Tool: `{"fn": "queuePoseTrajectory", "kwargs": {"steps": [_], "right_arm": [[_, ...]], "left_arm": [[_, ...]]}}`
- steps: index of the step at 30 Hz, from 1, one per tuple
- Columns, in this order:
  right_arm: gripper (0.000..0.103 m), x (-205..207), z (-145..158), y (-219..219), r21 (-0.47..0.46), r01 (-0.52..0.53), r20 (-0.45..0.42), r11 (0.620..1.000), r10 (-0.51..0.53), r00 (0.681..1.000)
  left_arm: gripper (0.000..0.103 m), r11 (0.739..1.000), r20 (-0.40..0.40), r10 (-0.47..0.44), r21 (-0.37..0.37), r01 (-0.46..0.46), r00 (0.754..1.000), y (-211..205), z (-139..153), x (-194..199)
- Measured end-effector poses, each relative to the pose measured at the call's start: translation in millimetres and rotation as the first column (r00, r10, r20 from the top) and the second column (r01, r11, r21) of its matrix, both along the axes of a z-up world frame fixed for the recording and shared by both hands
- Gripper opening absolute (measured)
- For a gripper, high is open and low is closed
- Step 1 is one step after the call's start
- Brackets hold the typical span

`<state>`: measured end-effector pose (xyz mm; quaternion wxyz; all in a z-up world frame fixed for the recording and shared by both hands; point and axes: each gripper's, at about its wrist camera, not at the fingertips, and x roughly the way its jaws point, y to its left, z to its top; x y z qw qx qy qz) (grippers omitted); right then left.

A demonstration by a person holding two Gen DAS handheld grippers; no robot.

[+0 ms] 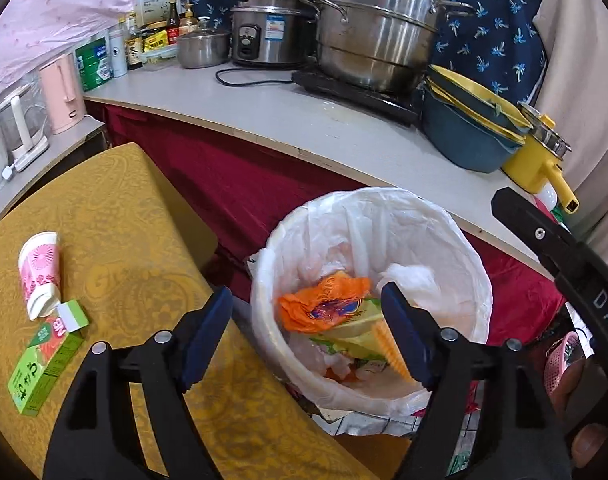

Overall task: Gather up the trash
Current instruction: 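Carry the orange wrapper and tissue over the bin and open both tools, then grasp the green NB box with the left tool while the right tool grasps the pink paper cup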

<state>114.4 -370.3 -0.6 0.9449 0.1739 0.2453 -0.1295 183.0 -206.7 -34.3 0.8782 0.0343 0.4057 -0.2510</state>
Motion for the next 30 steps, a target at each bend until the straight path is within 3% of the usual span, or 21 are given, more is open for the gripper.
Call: {"fn": "queuePoseTrajectory", "kwargs": {"steps": [15, 30], "right_arm": [[0.053, 0.4, 28.4, 64.5, -0.036, -0.084, 0.025, 0.996, 0.085, 0.996], [0.054, 13.1, 26.7, 156.1, -0.036, -0.229, 0.001, 0.973, 0.229, 0.973]], "left_arm": [[0.075, 0.996, 0.048, 0.080, -0.045, -0.078, 0.996, 71.4, 33.8, -10.3], [0.081, 0.976, 0.055, 0.218, -0.005, -0.218, 0.974, 187.1, 27.9, -15.5]]}}
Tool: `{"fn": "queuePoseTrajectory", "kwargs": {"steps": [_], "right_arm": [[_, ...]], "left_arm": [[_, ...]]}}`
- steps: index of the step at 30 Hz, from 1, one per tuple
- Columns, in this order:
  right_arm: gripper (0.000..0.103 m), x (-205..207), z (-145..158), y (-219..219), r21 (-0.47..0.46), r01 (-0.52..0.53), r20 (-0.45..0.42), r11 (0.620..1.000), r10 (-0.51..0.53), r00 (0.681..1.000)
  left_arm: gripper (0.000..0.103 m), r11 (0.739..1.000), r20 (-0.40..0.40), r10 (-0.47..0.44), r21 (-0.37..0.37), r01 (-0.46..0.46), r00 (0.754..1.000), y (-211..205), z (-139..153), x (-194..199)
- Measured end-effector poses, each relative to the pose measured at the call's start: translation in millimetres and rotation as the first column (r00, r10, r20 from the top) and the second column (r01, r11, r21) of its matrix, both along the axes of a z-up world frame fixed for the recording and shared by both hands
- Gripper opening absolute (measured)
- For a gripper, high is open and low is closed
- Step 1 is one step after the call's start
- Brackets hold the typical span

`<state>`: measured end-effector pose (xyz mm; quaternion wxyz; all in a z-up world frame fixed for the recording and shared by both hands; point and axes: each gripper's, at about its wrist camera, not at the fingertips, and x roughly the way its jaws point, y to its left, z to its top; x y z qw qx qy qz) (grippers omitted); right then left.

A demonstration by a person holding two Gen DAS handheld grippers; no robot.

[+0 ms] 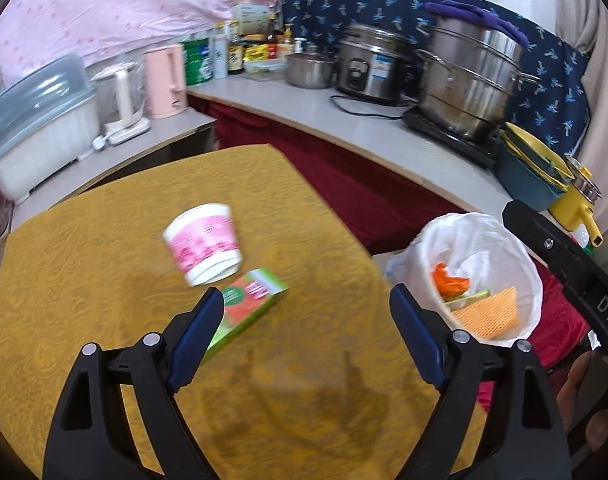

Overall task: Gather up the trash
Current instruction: 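Grasp the green NB box with the left tool while the right tool grasps the pink paper cup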

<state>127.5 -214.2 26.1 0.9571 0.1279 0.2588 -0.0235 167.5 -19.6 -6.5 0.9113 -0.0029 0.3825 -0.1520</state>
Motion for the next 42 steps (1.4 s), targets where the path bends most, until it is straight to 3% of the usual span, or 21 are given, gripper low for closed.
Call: {"fn": "queuePoseTrajectory", "kwargs": {"steps": [10, 23, 26, 33, 42], "right_arm": [[0.054, 21.9, -18.5, 60.0, 0.000, -0.093, -0.047, 0.996, 0.093, 0.995], [0.054, 63.9, -57.7, 102.4, 0.014, -0.161, -0.122, 0.987, 0.161, 0.979], [0.054, 74.4, -66.7, 107.4, 0.016, -0.167, -0.139, 0.986, 0.168, 0.976], [0.054, 96.3, -78.9, 123.0, 0.015, -0.188, -0.163, 0.982, 0.188, 0.969], [0.054, 118.0, -93.8, 152.2, 0.043, -0.245, -0.196, 0.968, 0.249, 0.948]], "left_arm": [[0.083, 0.996, -0.020, 0.034, 0.086, -0.032, 0.999, 59.8, -27.9, 6.0], [0.087, 0.985, -0.122, -0.041, 0.163, 0.061, 0.992, 90.1, -106.0, 34.3], [0.086, 0.985, -0.137, -0.059, 0.152, 0.080, 0.989, 91.0, -117.4, 41.1], [0.060, 0.987, -0.141, -0.109, 0.100, 0.124, 0.984, 88.7, -121.8, 42.0], [0.050, 0.996, -0.171, -0.056, 0.058, 0.067, 0.984, 118.0, -112.3, 11.2]]}}
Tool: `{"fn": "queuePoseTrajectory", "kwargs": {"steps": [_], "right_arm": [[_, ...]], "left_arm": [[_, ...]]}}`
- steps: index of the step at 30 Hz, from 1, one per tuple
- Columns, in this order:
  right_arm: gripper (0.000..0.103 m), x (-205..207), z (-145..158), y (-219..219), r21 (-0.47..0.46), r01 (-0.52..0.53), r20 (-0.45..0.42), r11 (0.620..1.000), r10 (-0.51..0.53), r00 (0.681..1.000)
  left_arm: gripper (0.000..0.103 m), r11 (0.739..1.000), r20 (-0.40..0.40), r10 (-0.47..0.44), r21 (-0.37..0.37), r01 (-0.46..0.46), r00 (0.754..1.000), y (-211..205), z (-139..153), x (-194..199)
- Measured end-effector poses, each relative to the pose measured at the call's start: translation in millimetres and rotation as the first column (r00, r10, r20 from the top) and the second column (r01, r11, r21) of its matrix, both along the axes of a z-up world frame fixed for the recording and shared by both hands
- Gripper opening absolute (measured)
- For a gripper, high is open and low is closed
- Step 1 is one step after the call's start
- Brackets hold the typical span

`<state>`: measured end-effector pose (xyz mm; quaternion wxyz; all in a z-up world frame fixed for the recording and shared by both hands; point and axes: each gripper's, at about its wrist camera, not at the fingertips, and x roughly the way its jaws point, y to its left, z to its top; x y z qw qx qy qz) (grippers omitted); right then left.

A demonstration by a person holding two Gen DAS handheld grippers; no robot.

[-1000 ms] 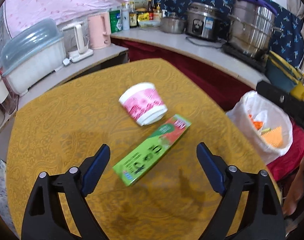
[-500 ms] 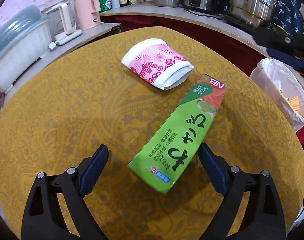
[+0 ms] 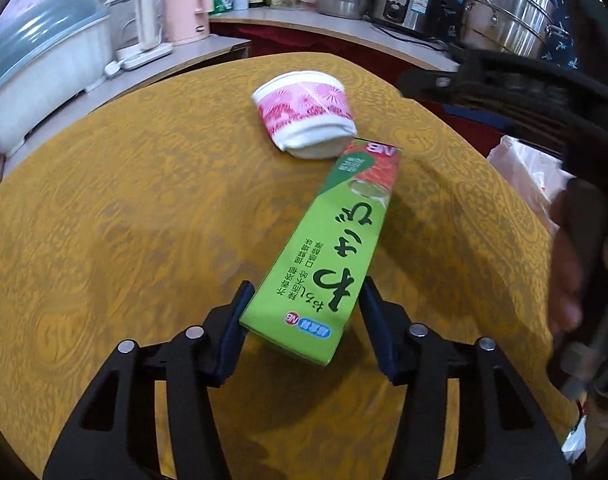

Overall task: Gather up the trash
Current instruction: 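Grasp the green NB box with the left tool while the right tool grasps the pink paper cup, then carry the green box and pink cup over the bin and open both tools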

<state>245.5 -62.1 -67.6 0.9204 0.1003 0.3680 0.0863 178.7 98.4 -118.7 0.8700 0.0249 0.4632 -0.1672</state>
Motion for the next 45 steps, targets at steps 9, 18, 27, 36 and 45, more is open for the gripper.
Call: {"fn": "queuePoseTrajectory", "kwargs": {"steps": [9, 18, 27, 36, 45], "right_arm": [[0.060, 22.3, -16.9, 36.3, 0.030, -0.052, -0.047, 0.998, 0.054, 0.997], [0.067, 59.4, -40.7, 44.9, 0.075, 0.010, -0.136, 0.997, 0.000, 0.991], [0.048, 67.6, -56.0, 43.4, 0.156, 0.004, -0.160, 0.988, 0.021, 0.987], [0.036, 37.8, -38.4, 33.5, 0.155, -0.013, -0.112, 0.988, 0.031, 0.993], [0.036, -14.5, 0.4, -9.2, 0.135, 0.021, -0.035, 0.991, -0.016, 0.999]], "left_arm": [[0.037, 0.990, -0.002, 0.134, 0.039, -0.134, 0.991, 61.1, 14.7, -32.8], [0.037, 0.952, -0.005, 0.305, 0.011, -0.305, 0.952, 101.9, 11.2, 10.5], [0.073, 0.930, -0.038, 0.367, -0.020, -0.368, 0.930, 104.4, -1.0, 41.7], [0.038, 0.933, -0.057, 0.359, -0.014, -0.361, 0.931, 94.2, -3.7, 58.2], [0.038, 0.949, -0.023, 0.309, -0.066, -0.310, 0.951, 55.9, 31.9, 34.7]]}}
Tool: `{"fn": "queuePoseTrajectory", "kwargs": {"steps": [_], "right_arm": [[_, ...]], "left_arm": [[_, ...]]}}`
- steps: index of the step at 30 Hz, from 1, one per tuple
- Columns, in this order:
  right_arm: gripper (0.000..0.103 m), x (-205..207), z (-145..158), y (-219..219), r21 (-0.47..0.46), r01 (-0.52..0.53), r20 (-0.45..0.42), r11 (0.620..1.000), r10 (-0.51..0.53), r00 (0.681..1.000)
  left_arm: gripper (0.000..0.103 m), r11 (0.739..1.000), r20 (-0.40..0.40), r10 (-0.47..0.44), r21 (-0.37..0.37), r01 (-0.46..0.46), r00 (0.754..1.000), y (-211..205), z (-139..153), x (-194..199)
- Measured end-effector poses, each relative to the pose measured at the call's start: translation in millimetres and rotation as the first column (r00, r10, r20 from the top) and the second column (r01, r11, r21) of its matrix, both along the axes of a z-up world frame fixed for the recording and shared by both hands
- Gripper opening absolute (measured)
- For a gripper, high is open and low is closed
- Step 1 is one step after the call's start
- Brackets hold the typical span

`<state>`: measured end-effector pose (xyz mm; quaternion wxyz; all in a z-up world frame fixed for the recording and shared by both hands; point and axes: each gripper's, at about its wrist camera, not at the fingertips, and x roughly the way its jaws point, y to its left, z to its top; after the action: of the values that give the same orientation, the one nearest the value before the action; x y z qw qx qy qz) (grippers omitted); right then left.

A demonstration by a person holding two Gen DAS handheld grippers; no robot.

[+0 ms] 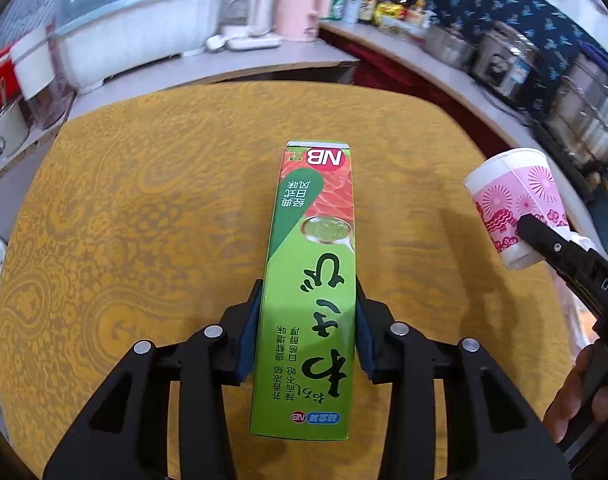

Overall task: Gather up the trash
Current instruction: 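Carry the green box and pink cup over the bin and open both tools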

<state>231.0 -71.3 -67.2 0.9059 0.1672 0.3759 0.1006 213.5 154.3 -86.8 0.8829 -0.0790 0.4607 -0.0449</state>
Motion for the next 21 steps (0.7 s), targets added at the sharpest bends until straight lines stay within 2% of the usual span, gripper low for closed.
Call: {"fn": "queuePoseTrajectory", "kwargs": {"steps": [5, 11, 17, 21], "right_arm": [[0.036, -30.1, 25.9, -45.4, -0.003, 0.068, 0.049, 0.998, -0.067, 0.997], [0.036, -68.8, 54.5, -113.7, -0.004, 0.167, 0.105, 0.986, -0.165, 0.981], [0.036, -105.3, 68.1, -181.4, -0.003, 0.261, 0.134, 0.965, -0.258, 0.957], [0.036, -125.0, 68.4, -223.2, -0.002, 0.320, 0.142, 0.947, -0.316, 0.938]], "left_arm": [[0.038, 0.997, 0.045, -0.075, -0.017, 0.076, 0.996, -46.9, 28.4, -15.2], [0.038, 0.981, 0.099, -0.187, -0.028, 0.191, 0.977, -121.5, 59.7, -32.7], [0.038, 0.950, 0.138, -0.305, -0.028, 0.311, 0.942, -202.5, 83.3, -45.1], [0.038, 0.927, 0.140, -0.367, -0.028, 0.374, 0.920, -247.6, 86.7, -51.3]]}}
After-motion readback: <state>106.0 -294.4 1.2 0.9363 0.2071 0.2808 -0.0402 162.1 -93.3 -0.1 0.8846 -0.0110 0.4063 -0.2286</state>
